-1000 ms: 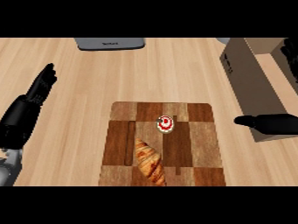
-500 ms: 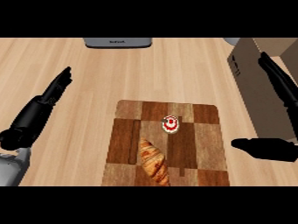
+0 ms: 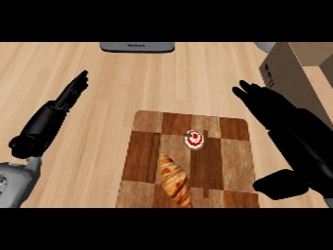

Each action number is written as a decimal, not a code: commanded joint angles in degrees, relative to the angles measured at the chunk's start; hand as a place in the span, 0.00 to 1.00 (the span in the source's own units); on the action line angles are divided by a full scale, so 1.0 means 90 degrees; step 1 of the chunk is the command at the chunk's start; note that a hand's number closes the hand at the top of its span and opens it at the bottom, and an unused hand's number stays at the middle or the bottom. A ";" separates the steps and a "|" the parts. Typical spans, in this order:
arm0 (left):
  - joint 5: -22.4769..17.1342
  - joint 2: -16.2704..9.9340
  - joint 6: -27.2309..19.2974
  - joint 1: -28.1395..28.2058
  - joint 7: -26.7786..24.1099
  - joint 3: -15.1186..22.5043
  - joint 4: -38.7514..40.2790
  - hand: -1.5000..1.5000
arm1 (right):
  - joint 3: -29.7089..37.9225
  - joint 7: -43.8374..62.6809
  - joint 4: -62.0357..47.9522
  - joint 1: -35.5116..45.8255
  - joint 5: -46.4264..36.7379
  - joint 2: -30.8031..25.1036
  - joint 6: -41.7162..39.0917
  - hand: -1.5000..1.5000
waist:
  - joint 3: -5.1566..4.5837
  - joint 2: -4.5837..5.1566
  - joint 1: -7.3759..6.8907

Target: Pick the cupcake from the cutting board and place it in the cardboard box

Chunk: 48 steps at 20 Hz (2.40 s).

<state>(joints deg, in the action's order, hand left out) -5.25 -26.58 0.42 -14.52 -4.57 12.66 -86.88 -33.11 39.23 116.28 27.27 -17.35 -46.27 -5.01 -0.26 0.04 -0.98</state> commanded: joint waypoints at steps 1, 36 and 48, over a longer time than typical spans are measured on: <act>0.0323 0.0249 -0.0206 -0.0006 -0.0028 0.0183 0.0007 0.50 | -0.0800 0.1262 -0.0002 0.0714 -0.0063 0.0712 -0.0956 0.00 | 0.0009 -0.0004 -0.0028; 0.0381 0.0344 0.0400 0.0501 -0.0108 -0.0593 -0.0290 0.50 | -0.1222 0.2600 -0.3271 0.1321 -0.1813 0.3612 -0.2140 0.00 | 0.0028 -0.0018 0.0065; 0.0749 0.0676 0.0606 0.0356 0.0374 -0.0757 -0.0573 0.50 | -0.0751 0.1887 -0.3788 0.0800 -0.2849 0.4541 -0.2358 0.00 | 0.0029 -0.0012 0.0090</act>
<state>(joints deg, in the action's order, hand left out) 0.66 -21.01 5.47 -12.17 -3.73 6.50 -88.83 -41.23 54.60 82.38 36.43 -40.36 -7.00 -24.05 -0.01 -0.03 -0.13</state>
